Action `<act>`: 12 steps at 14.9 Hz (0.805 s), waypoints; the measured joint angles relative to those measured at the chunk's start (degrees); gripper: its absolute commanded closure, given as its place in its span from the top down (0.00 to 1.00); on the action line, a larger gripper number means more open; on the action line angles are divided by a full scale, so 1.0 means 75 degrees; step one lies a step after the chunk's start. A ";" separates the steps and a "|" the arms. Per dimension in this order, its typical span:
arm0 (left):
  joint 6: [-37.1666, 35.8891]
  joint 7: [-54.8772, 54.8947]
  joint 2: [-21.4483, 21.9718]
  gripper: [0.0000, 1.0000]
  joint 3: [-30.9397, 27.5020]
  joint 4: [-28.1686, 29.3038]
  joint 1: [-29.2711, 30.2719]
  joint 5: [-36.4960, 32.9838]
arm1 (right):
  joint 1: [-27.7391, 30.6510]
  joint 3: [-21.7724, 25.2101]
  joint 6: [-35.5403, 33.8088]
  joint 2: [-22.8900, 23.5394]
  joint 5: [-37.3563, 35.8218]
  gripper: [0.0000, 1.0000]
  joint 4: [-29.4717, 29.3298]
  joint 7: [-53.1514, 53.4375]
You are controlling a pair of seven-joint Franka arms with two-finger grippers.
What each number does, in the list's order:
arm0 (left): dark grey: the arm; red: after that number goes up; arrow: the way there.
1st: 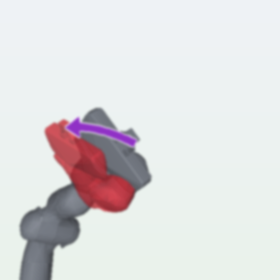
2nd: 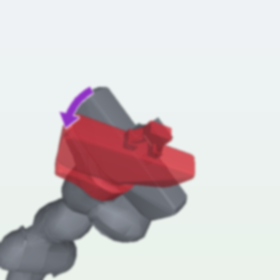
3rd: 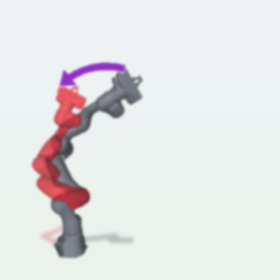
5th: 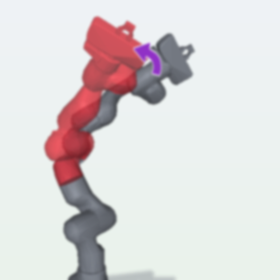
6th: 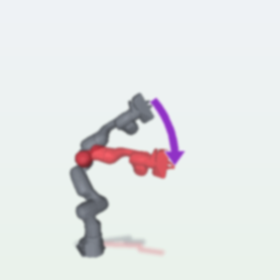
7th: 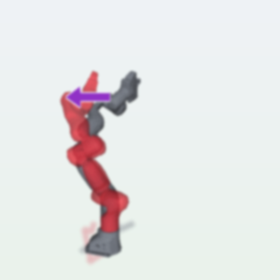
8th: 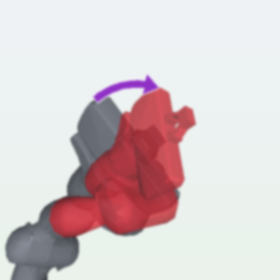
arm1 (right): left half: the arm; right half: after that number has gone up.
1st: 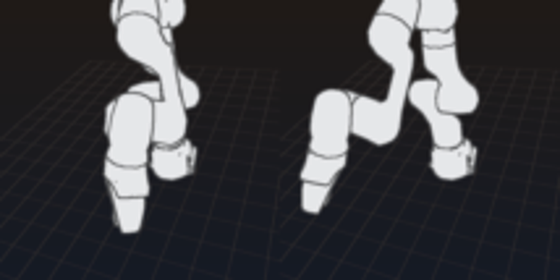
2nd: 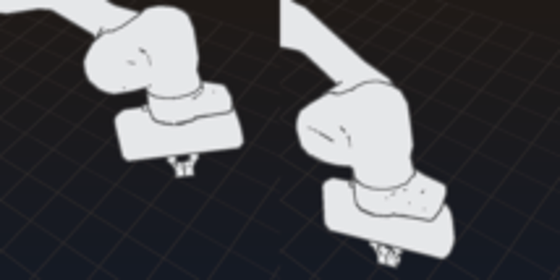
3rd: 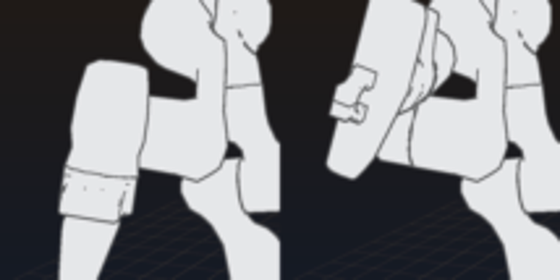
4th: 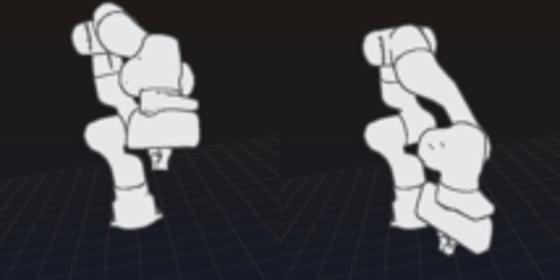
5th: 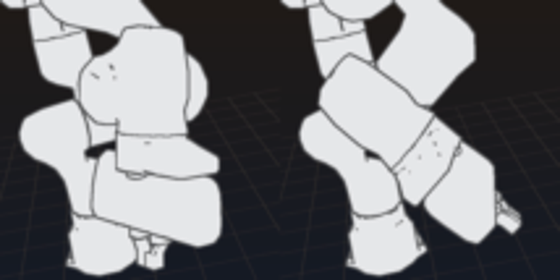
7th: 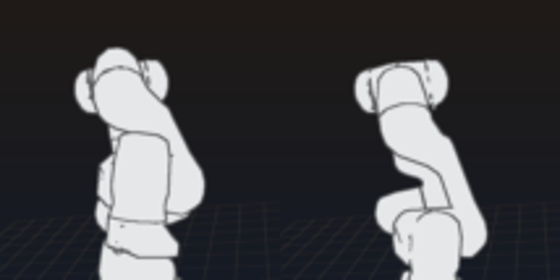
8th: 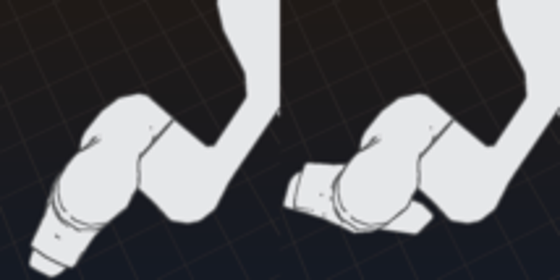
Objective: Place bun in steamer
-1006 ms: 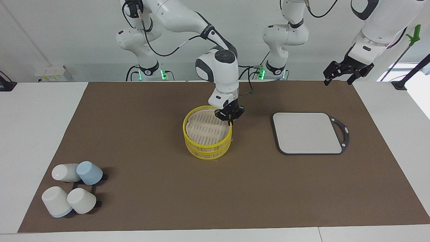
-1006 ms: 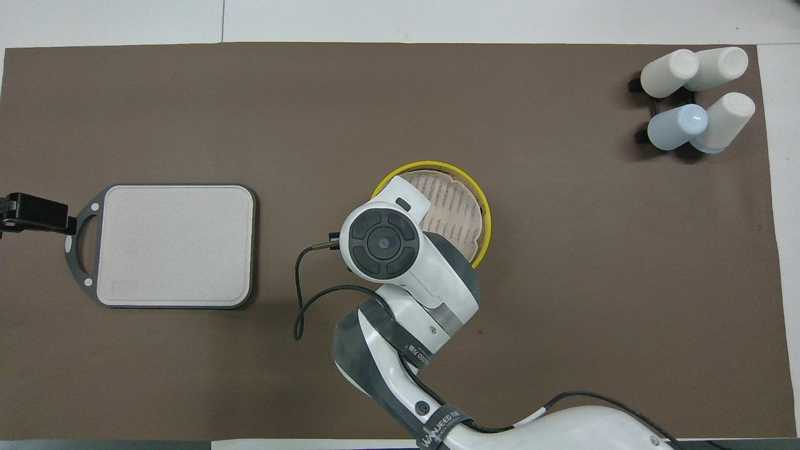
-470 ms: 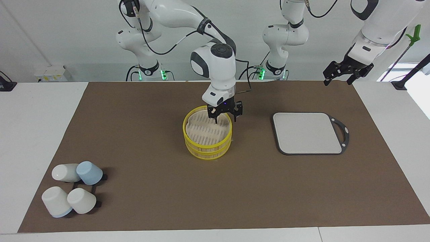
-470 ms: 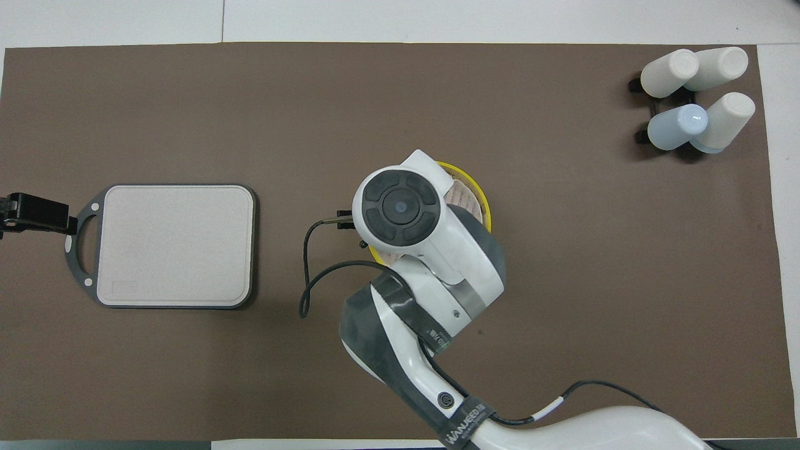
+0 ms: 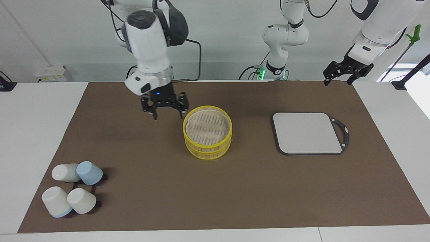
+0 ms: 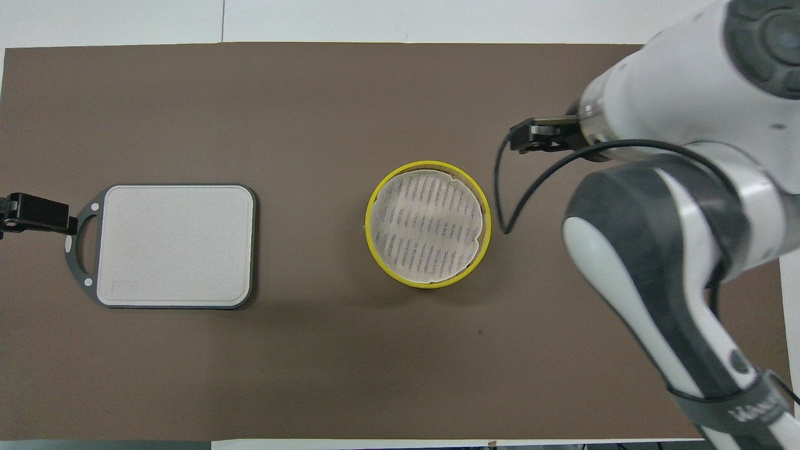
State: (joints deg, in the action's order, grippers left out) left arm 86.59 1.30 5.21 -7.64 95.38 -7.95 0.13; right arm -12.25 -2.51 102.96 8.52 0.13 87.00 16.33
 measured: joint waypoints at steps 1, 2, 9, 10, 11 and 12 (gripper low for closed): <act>0.0000 0.0000 0.0000 1.00 0.0000 0.0000 0.0000 0.0000 | 0.0240 0.0003 -0.0233 -0.0146 0.0114 1.00 0.0001 -0.0332; 0.0000 0.0000 0.0000 1.00 0.0000 0.0000 0.0000 0.0001 | 0.0358 0.0003 -0.0538 -0.0276 0.0148 1.00 0.0002 -0.0553; 0.0000 0.0000 0.0000 1.00 0.0000 0.0000 0.0000 0.0002 | 0.1033 -0.0016 -0.2372 -0.0986 0.0124 1.00 0.0016 -0.2031; 0.0000 0.0000 0.0000 1.00 0.0000 0.0000 0.0000 0.0002 | 0.1155 -0.0015 -0.2452 -0.1022 0.0126 1.00 0.0019 -0.2216; 0.0000 0.0000 0.0000 1.00 0.0001 0.0000 0.0000 0.0002 | 0.1221 -0.0013 -0.2508 -0.1037 0.0126 1.00 0.0020 -0.2304; 0.0000 0.0000 0.0000 1.00 0.0001 0.0000 0.0000 0.0002 | 0.1247 -0.0014 -0.2528 -0.1043 0.0126 1.00 0.0021 -0.2353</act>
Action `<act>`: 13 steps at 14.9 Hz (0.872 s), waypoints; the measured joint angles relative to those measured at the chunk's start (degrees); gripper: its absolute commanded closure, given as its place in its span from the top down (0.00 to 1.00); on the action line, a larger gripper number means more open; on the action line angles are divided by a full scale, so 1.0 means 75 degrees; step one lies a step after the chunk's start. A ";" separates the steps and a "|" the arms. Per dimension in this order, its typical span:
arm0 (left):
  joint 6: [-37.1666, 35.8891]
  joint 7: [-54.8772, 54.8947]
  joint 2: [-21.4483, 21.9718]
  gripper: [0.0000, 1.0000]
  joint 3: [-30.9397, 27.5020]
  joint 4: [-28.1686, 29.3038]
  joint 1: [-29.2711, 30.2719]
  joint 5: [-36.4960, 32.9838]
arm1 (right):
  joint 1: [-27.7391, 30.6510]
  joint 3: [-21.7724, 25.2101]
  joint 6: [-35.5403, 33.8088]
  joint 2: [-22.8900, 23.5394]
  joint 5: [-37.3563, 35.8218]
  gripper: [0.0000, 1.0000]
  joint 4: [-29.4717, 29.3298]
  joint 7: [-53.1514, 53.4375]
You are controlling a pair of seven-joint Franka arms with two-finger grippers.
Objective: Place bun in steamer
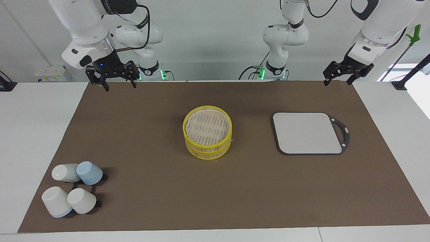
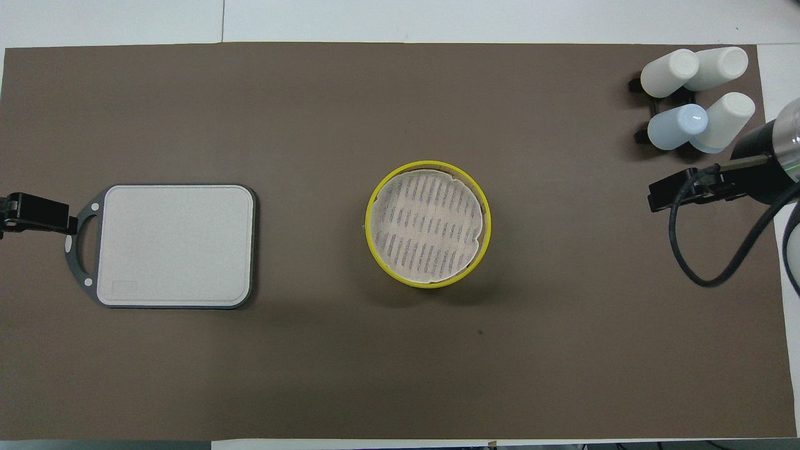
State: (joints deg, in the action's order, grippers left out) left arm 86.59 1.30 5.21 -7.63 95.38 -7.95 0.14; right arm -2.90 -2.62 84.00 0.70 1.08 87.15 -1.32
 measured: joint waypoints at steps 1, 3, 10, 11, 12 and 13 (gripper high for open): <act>0.0000 0.0000 0.0000 1.00 0.0000 0.0000 0.0000 0.0001 | 0.0004 -0.0001 -0.0008 -0.0016 -0.0002 1.00 0.0000 -0.0023; 0.0000 0.0000 0.0000 1.00 0.0003 0.0000 0.0000 0.0002 | 0.0003 -0.0011 -0.0048 -0.0095 -0.0029 1.00 0.0000 -0.0032; 0.0000 0.0000 0.0000 1.00 0.0009 -0.0001 0.0000 0.0003 | -0.0070 0.0116 -0.0111 -0.0284 -0.0035 1.00 0.0019 -0.0035; 0.0000 0.0000 0.0000 1.00 0.0009 -0.0001 0.0000 0.0003 | -0.0069 0.0130 -0.0111 -0.0284 -0.0035 1.00 0.0021 -0.0035; 0.0000 0.0000 0.0000 1.00 0.0009 -0.0001 0.0000 0.0003 | -0.0070 0.0139 -0.0111 -0.0284 -0.0035 1.00 0.0021 -0.0035; 0.0000 0.0000 0.0000 1.00 0.0009 -0.0001 0.0000 0.0003 | -0.0070 0.0152 -0.0110 -0.0284 -0.0035 1.00 0.0021 -0.0035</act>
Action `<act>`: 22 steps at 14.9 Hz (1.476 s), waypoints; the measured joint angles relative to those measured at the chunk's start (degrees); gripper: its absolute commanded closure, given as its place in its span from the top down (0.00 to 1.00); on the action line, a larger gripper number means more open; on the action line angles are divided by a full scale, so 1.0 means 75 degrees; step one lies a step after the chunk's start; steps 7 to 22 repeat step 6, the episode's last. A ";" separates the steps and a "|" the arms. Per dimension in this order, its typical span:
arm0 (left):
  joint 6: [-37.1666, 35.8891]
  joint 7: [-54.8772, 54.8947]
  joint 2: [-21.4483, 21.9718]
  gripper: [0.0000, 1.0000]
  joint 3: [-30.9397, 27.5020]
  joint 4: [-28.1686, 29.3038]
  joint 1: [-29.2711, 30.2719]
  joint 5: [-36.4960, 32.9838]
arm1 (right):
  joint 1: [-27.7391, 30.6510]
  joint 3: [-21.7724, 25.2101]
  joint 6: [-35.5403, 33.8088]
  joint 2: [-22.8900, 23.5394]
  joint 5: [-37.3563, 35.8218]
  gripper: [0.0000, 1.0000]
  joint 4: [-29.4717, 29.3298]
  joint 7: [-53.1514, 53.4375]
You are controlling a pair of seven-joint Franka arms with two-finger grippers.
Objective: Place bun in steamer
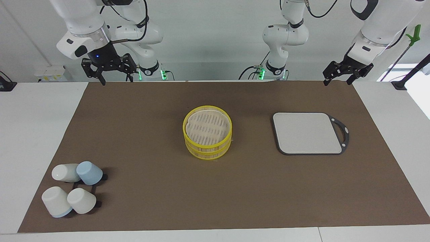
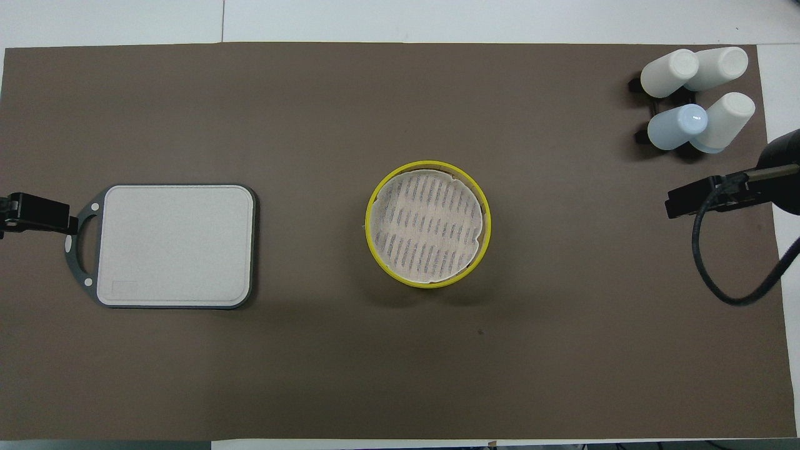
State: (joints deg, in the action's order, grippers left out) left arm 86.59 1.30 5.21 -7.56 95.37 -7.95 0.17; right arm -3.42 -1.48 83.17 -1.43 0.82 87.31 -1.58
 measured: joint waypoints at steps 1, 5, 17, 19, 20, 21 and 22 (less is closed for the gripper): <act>0.0000 0.0000 0.0000 1.00 0.0001 0.0000 0.0000 0.0000 | -0.0001 0.0026 0.0002 0.0000 -0.0001 1.00 0.0000 0.0000; 0.0000 0.0000 0.0000 1.00 0.0004 -0.0001 -0.0001 0.0000 | -0.0001 0.0170 0.0003 0.0000 -0.0001 1.00 0.0000 0.0000; 0.0000 0.0000 0.0000 1.00 0.0004 -0.0001 -0.0001 0.0000 | -0.0002 0.0173 0.0003 0.0000 -0.0001 1.00 0.0000 0.0000; 0.0000 0.0000 0.0000 1.00 0.0004 -0.0001 -0.0001 0.0000 | -0.0002 0.0173 0.0003 0.0000 -0.0001 1.00 0.0000 0.0000; 0.0000 0.0000 0.0000 1.00 0.0004 -0.0001 -0.0001 0.0000 | -0.0002 0.0173 0.0003 0.0000 -0.0001 1.00 0.0000 0.0000; 0.0000 0.0000 0.0000 1.00 0.0004 -0.0001 -0.0001 0.0000 | -0.0002 0.0173 0.0003 0.0000 -0.0001 1.00 0.0000 0.0000; 0.0000 0.0000 0.0000 1.00 0.0004 -0.0001 -0.0001 0.0000 | -0.0002 0.0173 0.0003 0.0000 -0.0001 1.00 0.0000 0.0000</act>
